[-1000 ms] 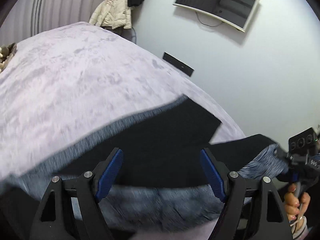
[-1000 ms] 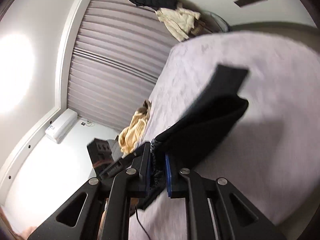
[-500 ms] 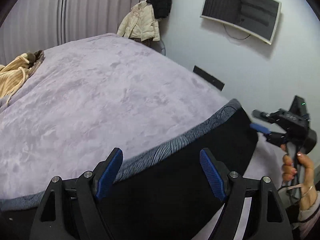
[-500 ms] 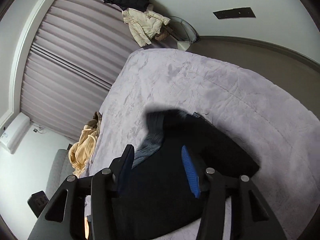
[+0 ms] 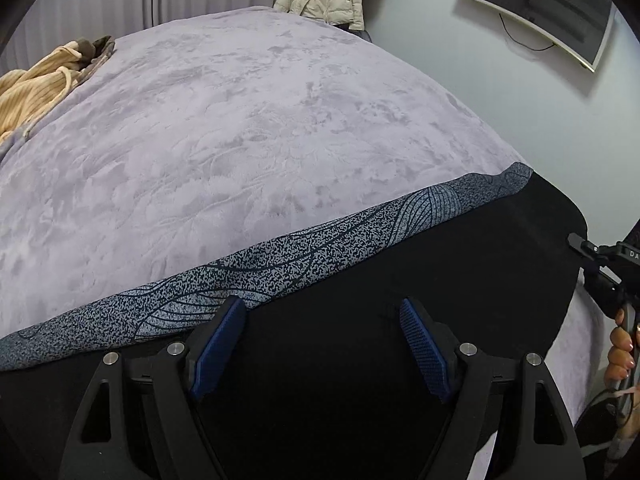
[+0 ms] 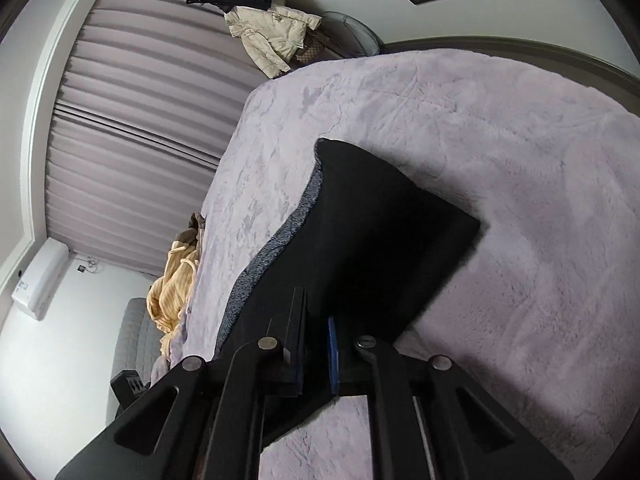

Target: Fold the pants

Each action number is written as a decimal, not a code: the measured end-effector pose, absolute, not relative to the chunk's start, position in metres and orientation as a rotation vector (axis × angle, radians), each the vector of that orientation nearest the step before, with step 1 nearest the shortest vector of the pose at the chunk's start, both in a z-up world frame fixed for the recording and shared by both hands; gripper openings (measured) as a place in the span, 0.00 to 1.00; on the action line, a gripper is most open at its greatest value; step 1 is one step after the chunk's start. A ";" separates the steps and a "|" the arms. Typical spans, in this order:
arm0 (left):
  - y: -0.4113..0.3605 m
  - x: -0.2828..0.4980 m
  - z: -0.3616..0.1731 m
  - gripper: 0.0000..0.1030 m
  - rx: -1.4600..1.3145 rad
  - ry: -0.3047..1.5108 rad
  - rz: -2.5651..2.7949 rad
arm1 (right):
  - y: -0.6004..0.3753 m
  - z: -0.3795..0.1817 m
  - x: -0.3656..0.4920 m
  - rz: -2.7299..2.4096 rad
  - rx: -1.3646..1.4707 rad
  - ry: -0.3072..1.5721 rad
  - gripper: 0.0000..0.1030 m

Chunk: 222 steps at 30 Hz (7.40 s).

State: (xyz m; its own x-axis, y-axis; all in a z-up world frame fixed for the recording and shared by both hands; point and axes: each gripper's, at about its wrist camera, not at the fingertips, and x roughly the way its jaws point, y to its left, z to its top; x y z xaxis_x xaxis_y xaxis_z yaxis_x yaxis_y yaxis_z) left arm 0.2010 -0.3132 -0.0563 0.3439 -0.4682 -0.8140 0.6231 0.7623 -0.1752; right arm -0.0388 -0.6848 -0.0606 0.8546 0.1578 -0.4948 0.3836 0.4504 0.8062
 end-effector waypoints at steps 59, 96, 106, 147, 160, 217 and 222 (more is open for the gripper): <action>-0.062 0.286 -0.088 0.89 0.125 0.979 -0.133 | -0.462 -0.045 0.082 -0.015 0.510 0.884 0.43; 0.011 0.195 -0.078 0.94 0.133 0.902 -0.271 | -0.338 -0.071 0.031 0.239 0.731 0.994 0.10; -0.085 0.151 -0.055 0.94 0.074 0.929 -0.598 | -0.432 -0.064 0.017 0.082 0.963 0.861 0.27; -0.117 0.130 -0.100 0.96 0.183 0.920 -0.539 | -0.476 -0.063 -0.001 -0.161 0.692 0.886 0.17; -0.124 0.127 -0.101 0.97 0.194 0.916 -0.495 | -0.468 -0.029 0.014 -0.208 0.487 0.864 0.21; -0.326 0.121 -0.060 0.99 0.268 0.954 -0.647 | -0.665 -0.078 -0.080 -0.361 1.098 0.544 0.32; -0.341 0.129 -0.054 0.99 0.241 0.932 -0.637 | -0.670 -0.063 -0.063 -0.348 0.987 0.536 0.11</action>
